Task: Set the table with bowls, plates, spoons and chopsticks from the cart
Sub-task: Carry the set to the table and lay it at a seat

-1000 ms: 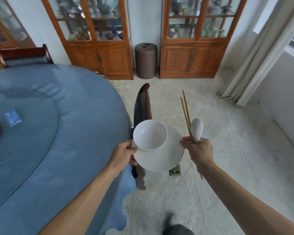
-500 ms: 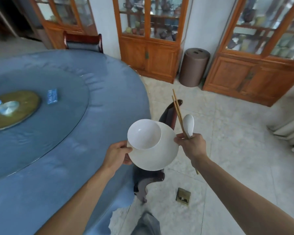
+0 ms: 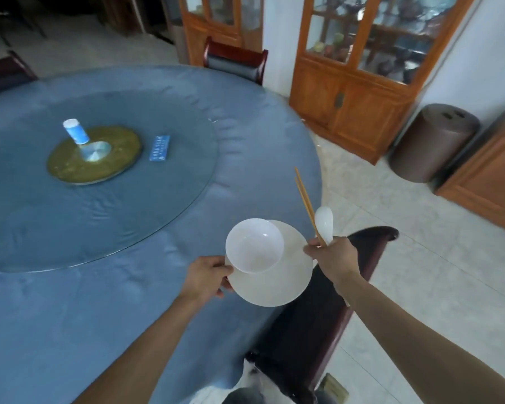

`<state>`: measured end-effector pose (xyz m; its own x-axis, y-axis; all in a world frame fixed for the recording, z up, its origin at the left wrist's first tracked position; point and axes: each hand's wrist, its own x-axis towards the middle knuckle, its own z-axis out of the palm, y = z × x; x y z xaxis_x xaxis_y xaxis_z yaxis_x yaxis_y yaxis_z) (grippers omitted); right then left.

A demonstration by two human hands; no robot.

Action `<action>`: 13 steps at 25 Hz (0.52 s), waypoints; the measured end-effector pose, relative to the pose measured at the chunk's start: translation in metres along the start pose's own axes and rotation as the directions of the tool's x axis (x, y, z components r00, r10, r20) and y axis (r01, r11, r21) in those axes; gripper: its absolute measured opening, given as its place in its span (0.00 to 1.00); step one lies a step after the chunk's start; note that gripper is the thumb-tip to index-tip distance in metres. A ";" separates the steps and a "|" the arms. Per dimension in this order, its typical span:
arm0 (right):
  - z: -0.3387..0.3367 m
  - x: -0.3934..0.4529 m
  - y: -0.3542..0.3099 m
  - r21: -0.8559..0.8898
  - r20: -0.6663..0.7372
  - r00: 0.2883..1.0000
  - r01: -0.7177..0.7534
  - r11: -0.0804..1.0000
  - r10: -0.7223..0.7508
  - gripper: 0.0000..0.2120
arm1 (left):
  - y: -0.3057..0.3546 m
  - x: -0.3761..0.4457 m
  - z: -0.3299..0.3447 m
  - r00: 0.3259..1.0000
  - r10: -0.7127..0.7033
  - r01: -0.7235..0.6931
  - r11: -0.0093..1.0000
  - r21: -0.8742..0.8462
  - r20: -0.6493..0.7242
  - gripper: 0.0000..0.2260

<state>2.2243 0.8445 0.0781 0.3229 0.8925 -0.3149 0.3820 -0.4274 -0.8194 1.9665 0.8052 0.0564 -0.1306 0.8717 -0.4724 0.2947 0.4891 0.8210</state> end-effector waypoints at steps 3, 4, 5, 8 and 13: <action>0.022 0.031 -0.011 -0.054 0.105 0.994 0.024 0.998 -0.019 0.06 | -0.006 0.012 -0.002 0.996 -0.050 0.049 0.999 -0.013 -0.069 0.10; 0.028 0.042 -0.015 -0.073 0.130 0.991 0.040 0.996 -0.030 0.07 | -0.007 0.016 -0.002 0.993 -0.070 0.069 0.997 -0.015 -0.092 0.10; 0.035 0.053 -0.019 -0.096 0.158 0.986 0.065 0.993 -0.050 0.09 | -0.009 0.021 0.000 0.988 -0.098 0.097 0.995 -0.013 -0.120 0.09; 0.058 0.086 -0.024 -0.138 0.284 0.954 0.144 0.980 -0.100 0.11 | -0.015 0.035 0.007 0.959 -0.174 0.175 0.984 -0.016 -0.222 0.08; 0.094 0.141 -0.024 -0.175 0.494 0.854 0.281 0.944 -0.163 0.05 | -0.029 0.047 0.032 0.870 -0.287 0.305 0.952 -0.019 -0.401 0.09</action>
<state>2.1788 0.9941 0.0085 -0.2136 0.9033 -0.3721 0.6029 -0.1778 -0.7777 1.9825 0.8313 -0.0002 -0.5775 0.6312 -0.5178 0.2231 0.7321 0.6436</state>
